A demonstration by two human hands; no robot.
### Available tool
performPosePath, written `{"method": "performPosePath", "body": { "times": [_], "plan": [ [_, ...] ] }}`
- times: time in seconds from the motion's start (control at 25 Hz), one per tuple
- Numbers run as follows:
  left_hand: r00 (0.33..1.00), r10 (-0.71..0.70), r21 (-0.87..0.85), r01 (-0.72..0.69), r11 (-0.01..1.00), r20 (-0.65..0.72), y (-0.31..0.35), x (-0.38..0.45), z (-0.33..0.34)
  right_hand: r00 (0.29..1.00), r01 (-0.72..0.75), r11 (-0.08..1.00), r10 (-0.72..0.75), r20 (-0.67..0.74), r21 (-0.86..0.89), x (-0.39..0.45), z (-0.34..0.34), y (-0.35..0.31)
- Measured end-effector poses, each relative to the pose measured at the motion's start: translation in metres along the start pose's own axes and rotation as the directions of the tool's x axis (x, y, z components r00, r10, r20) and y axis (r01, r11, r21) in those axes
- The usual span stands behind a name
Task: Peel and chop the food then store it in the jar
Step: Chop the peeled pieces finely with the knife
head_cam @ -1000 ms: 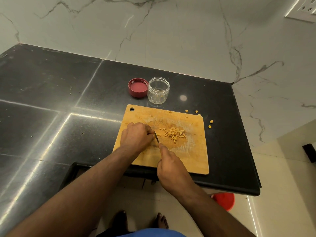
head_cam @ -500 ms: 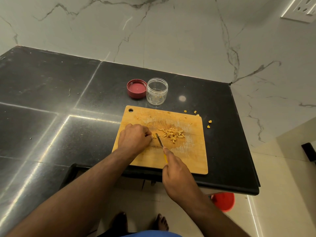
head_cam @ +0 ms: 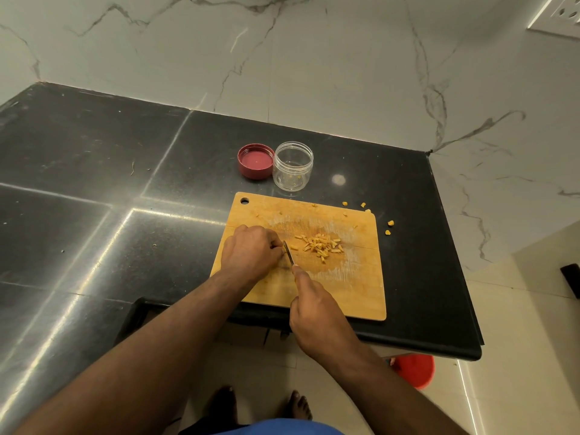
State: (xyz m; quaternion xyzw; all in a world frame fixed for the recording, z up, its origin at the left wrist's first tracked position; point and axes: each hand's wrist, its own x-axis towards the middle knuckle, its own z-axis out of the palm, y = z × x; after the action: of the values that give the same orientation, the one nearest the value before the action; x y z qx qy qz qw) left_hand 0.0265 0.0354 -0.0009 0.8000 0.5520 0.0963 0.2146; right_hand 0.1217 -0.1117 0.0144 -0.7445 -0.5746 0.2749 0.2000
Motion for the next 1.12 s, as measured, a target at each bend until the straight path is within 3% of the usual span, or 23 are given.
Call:
{"method": "performPosePath", "body": {
  "times": [0.2,0.36,0.52,0.84,1.0,1.12],
  "plan": [
    [1.0,-0.016,-0.025,0.016,1.0,0.007,-0.002,0.002,0.002,1.0,-0.018,0.999,0.018,0.002,0.048,-0.027,-0.002,0.006],
    [1.0,-0.011,-0.042,0.011,0.999,0.01,-0.003,0.003,0.003,0.998,0.031,0.999,-0.032,-0.049,-0.012,-0.029,-0.01,0.009],
    [1.0,-0.003,-0.032,0.003,0.999,0.004,-0.003,0.002,0.003,0.999,0.017,0.999,-0.015,-0.038,0.049,-0.015,-0.007,0.003],
    [1.0,-0.012,-0.033,0.012,0.999,-0.017,-0.003,0.001,0.004,1.0,0.014,1.0,-0.014,0.002,-0.015,0.0,0.001,0.003],
    [1.0,-0.022,-0.046,0.022,0.999,-0.008,-0.004,0.002,0.004,1.0,-0.004,0.998,0.003,0.013,0.06,-0.019,0.0,0.008],
    [1.0,-0.016,-0.044,0.016,0.999,-0.003,-0.004,0.001,0.003,0.999,-0.005,0.999,0.007,-0.035,0.038,-0.032,-0.004,0.014]
  ]
}}
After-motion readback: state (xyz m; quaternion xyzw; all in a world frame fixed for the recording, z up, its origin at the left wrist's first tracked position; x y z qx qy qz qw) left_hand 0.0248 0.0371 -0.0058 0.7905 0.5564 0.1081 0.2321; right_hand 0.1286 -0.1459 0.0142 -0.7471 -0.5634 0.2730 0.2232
